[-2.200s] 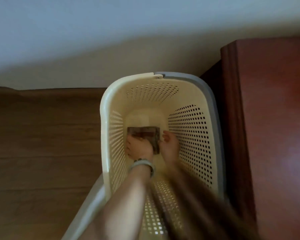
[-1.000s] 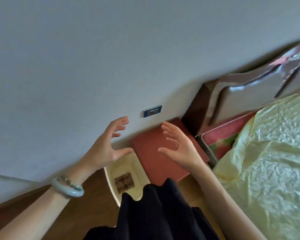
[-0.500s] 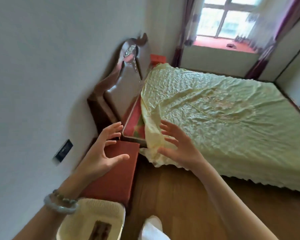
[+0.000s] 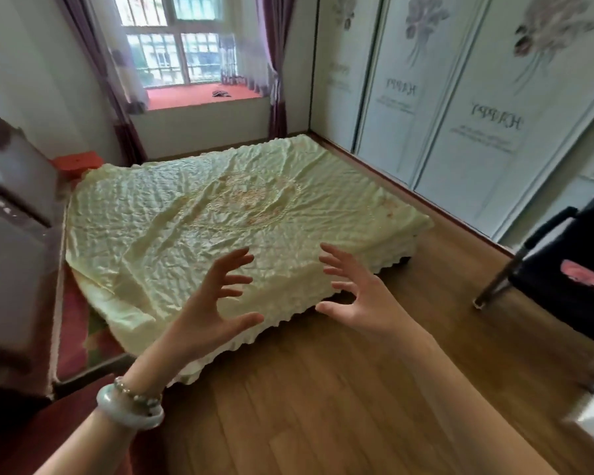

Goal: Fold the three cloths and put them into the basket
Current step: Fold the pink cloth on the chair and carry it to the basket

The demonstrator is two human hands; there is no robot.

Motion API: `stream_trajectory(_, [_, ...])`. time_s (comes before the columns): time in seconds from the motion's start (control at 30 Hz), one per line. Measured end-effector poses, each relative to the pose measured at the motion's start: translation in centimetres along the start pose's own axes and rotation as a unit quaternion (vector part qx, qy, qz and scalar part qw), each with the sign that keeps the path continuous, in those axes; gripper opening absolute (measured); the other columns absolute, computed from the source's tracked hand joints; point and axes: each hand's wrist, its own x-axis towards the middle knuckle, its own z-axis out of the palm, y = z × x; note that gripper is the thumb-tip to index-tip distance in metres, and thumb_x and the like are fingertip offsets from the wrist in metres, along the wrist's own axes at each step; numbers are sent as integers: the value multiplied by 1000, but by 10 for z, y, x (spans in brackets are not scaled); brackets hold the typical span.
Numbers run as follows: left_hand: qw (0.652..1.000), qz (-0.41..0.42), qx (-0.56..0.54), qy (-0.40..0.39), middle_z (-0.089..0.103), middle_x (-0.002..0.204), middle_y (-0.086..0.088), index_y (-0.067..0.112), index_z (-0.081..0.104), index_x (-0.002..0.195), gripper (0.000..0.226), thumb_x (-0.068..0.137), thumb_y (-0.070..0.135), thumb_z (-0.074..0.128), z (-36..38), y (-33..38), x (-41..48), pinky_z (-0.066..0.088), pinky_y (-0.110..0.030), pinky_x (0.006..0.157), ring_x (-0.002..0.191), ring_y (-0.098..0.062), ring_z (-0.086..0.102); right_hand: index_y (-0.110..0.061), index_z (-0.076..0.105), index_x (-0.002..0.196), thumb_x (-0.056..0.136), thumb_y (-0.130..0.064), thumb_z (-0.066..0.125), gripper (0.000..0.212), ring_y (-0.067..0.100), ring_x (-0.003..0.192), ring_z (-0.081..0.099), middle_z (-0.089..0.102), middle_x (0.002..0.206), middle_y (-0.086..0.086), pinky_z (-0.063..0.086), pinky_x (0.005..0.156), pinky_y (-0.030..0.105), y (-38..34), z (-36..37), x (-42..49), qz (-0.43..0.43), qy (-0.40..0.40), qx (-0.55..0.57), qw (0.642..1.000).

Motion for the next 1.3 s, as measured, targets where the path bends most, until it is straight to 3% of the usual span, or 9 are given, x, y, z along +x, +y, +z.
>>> stream_trajectory(0.13, [997,42,-29,-59,46,139,11,31,26,143,93,69,34,82,70,11,69,51,-23,89,114,-8,57,-62,25,129,73,-24,78,87,-14,114,46,44,124,-34,41,90,4,37,-74,-13,40,61,-21,997])
stream_trajectory(0.3, [989,75,-64,-111,47,137,12,40,24,142,91,68,44,77,155,32,146,51,-27,91,116,-10,56,-56,25,133,73,-23,78,87,-14,114,45,44,123,-32,40,87,2,84,-164,-24,83,118,-36,989])
stream_trajectory(0.47, [979,93,-89,-158,49,135,14,42,24,142,91,68,49,77,233,45,210,51,-33,92,117,-11,56,-55,25,135,73,-22,77,86,-7,116,48,48,128,-24,44,95,18,126,-238,-36,120,173,-45,977])
stream_trajectory(0.67, [961,106,-115,-228,48,133,23,42,23,142,91,69,49,77,313,47,285,50,-28,93,118,-10,55,-55,26,134,74,-24,76,85,-1,119,48,48,132,-19,46,100,31,177,-300,-36,165,224,-44,960])
stream_trajectory(1.13, [898,168,-161,-373,48,135,15,42,22,142,92,68,50,76,496,44,531,48,-19,91,115,-6,56,-63,23,126,74,-20,77,87,-3,119,47,48,130,-21,45,99,26,299,-453,35,248,378,-64,890])
stream_trajectory(1.3, [875,189,-167,-412,50,134,9,31,25,144,92,69,39,78,561,58,597,50,-22,91,112,-4,57,-49,26,136,74,-22,77,86,-4,118,48,48,130,-19,45,97,22,333,-502,43,287,422,-61,858])
